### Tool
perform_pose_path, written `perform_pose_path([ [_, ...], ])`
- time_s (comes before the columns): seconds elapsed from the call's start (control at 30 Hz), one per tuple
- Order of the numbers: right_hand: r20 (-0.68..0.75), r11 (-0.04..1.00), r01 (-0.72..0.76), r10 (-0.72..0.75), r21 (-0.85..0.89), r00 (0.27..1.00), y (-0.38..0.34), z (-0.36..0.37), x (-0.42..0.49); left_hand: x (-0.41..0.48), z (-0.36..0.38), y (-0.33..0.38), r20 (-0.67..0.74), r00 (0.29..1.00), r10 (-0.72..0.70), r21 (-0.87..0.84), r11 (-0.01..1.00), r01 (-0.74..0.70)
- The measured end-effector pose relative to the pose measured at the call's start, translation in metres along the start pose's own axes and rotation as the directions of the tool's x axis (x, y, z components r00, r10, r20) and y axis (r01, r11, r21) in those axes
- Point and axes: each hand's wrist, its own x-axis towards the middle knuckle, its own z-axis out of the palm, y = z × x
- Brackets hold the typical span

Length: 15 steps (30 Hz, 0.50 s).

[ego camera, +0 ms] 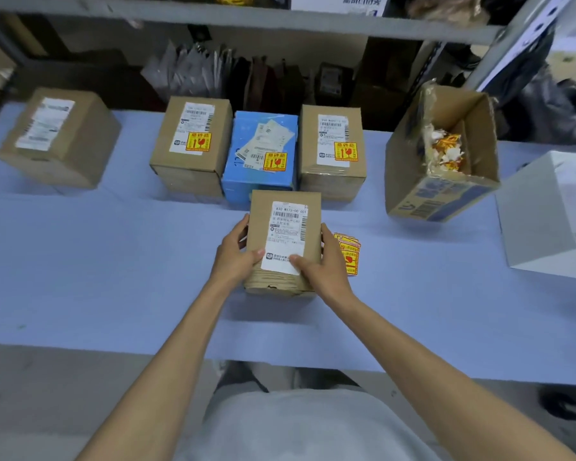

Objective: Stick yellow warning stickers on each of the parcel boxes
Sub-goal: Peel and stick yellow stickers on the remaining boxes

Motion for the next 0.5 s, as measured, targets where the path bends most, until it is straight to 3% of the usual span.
perform_pose_path([
  [0.23, -0.002, 0.999, 0.017, -0.017, -0.048, 1.0, 0.0, 0.003, 0.006, 0.003, -0.005, 0.003, 0.008, 1.0, -0.013, 0.039, 0.999, 0.012],
  [0.5, -0.04, 0.977, 0.083, -0.093, -0.197, 0.995, -0.004, 0.022, 0.006, 0.004, -0.024, -0.004, -0.041, 0.996, 0.08, 0.147, 0.987, -0.073],
])
